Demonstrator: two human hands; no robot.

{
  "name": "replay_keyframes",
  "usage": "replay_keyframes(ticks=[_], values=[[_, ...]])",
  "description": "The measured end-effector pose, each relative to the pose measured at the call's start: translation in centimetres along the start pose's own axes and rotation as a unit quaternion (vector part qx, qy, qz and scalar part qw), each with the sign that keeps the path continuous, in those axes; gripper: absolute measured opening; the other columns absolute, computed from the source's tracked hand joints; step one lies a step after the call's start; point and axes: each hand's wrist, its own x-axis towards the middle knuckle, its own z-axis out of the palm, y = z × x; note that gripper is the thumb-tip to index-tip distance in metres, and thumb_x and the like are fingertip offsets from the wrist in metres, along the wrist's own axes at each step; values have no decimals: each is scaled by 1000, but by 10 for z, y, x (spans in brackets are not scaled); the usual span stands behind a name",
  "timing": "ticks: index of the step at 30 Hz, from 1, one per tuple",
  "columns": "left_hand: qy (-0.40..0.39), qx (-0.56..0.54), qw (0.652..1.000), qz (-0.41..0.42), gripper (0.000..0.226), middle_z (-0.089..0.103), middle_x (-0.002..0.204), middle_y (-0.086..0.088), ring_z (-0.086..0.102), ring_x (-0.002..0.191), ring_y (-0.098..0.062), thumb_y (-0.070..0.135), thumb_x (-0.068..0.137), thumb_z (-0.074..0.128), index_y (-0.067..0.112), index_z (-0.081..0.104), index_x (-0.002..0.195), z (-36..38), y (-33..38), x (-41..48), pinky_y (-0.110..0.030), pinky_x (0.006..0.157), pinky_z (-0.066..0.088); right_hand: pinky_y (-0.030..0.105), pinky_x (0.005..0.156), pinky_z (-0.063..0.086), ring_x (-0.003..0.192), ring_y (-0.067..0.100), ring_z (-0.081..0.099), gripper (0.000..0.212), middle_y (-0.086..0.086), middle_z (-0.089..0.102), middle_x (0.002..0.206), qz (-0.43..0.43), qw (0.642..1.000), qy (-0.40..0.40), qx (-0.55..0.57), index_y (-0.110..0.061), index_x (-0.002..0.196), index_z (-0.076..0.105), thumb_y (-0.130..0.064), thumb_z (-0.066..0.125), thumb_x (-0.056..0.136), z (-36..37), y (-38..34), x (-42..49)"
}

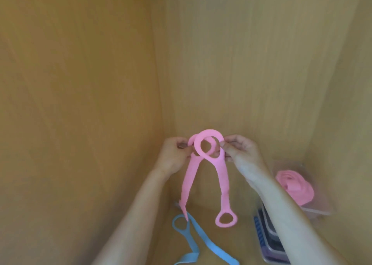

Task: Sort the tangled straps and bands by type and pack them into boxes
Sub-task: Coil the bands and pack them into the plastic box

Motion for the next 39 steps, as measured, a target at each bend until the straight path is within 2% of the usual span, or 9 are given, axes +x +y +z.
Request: replay_keyframes(ticks=[4, 7, 14, 17, 21, 28, 31, 35, 39], values=[[-4, -6, 999, 32, 10, 74, 99, -12, 73, 91, -25, 3, 91, 69, 6, 76, 97, 0, 23, 8, -32, 82, 61, 44, 86, 60, 87, 22, 73, 17, 1, 76, 92, -30, 1000, 6, -2, -29, 83, 76, -15, 73, 91, -4, -15, 8], [-6, -21, 999, 47, 10, 71, 100, -17, 72, 85, -21, 0, 92, 67, 1, 74, 100, 0, 36, 14, -22, 73, 60, 36, 77, 61, 84, 18, 71, 19, 1, 74, 92, -44, 999, 15, 15, -30, 81, 77, -14, 73, 91, -6, -25, 14], [-14, -60, 995, 76, 12, 74, 98, -20, 74, 86, -24, -1, 92, 67, -3, 74, 102, 0, 62, 27, -28, 78, 62, 22, 60, 55, 67, 10, 68, 28, 0, 69, 81, -72, 996, 16, 54, -29, 74, 77, -8, 70, 92, -16, -58, 23], [-17, -75, 994, 82, 12, 74, 98, -21, 74, 91, -29, 3, 92, 69, -2, 74, 102, -1, 69, 32, -30, 80, 62, 22, 59, 55, 67, 9, 68, 26, -1, 69, 79, -98, 993, 16, 63, -25, 74, 77, -7, 70, 92, -20, -73, 23], [-24, -87, 991, 94, 9, 75, 95, -16, 75, 85, -22, 4, 92, 69, 2, 76, 98, 0, 72, 36, -29, 78, 62, 24, 60, 56, 69, 12, 69, 20, 0, 71, 79, -113, 990, 12, 88, -19, 78, 75, -6, 70, 92, -20, -85, 23], [-46, -86, 990, 106, 13, 76, 97, -14, 73, 89, -24, -4, 91, 67, 4, 76, 97, 7, 82, 38, -36, 85, 61, 25, 62, 58, 71, 16, 74, 8, 1, 77, 78, -79, 990, 67, 98, -11, 87, 71, -5, 69, 93, -10, -77, 33], [-79, -94, 986, 112, 16, 75, 98, -16, 72, 89, -22, -10, 89, 66, 1, 74, 98, 8, 90, 35, -37, 87, 61, 28, 67, 60, 72, 18, 74, 6, 4, 78, 81, -71, 988, 100, 96, -11, 88, 73, -7, 71, 92, -11, -72, 39], [-144, -128, 975, 115, 26, 73, 106, -23, 72, 96, -25, -17, 90, 54, -6, 70, 108, 7, 96, 31, -35, 89, 60, 24, 66, 56, 68, 7, 70, 10, -4, 77, 76, -74, 985, 136, 83, -18, 83, 73, -10, 75, 90, -13, -70, 44], [-177, -174, 962, 111, 19, 74, 107, -21, 73, 101, -29, 2, 98, 57, -5, 70, 109, 5, 101, 28, -31, 84, 59, 28, 69, 58, 69, 12, 71, 8, 1, 77, 81, -77, 984, 143, 73, -17, 84, 73, -11, 75, 89, -15, -74, 47]])
